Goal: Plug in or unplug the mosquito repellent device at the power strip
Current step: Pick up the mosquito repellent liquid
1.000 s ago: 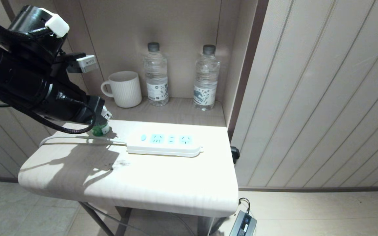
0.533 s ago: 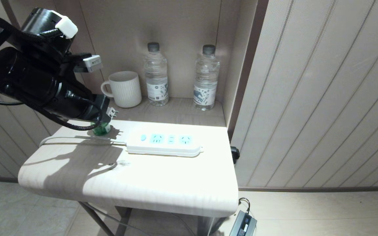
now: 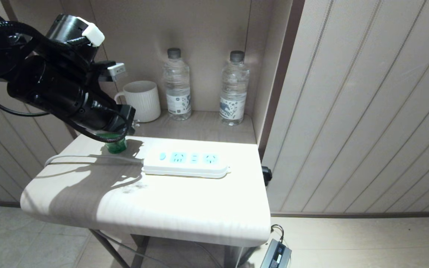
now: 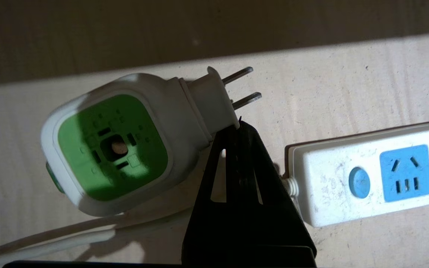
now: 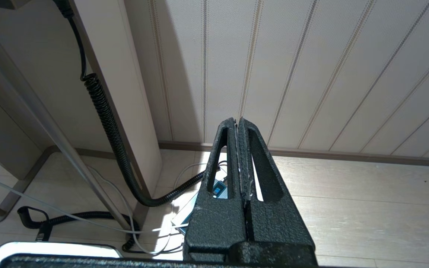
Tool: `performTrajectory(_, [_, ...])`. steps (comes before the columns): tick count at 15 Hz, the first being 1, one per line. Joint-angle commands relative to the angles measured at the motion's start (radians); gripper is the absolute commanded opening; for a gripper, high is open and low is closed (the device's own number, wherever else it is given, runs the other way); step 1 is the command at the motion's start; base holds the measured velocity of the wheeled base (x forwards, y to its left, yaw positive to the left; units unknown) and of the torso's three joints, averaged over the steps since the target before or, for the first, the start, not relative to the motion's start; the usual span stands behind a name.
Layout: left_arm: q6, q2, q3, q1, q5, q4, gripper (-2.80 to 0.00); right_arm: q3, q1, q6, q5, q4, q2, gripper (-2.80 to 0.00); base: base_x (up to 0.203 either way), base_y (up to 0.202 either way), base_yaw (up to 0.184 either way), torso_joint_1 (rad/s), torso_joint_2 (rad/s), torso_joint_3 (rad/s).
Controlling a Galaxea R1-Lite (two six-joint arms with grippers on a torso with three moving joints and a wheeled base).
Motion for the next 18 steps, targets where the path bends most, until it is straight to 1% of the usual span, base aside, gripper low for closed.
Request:
performTrajectory(1, [-0.002,0.024,-0.032,-0.004,0.0,0.003,-2.8,0.0,0.0,0.0,0.0,0.001,0.001,-2.8,0.0,0.0,0.0,0.0,0.0,0.0])
performTrajectory(12, [-0.007,0.112,-0.147,-0.014,0.004,0.001,-2.8,0.0,0.0,0.0,0.0,0.001,0.001,-2.8,0.0,0.0,0.0,0.0,0.0,0.0])
performTrajectory(18, [0.005,0.116,-0.147,-0.014,0.025,-0.074,-2.8,0.0,0.0,0.0,0.0,0.001,0.001,-2.8,0.0,0.0,0.0,0.0,0.0,0.0])
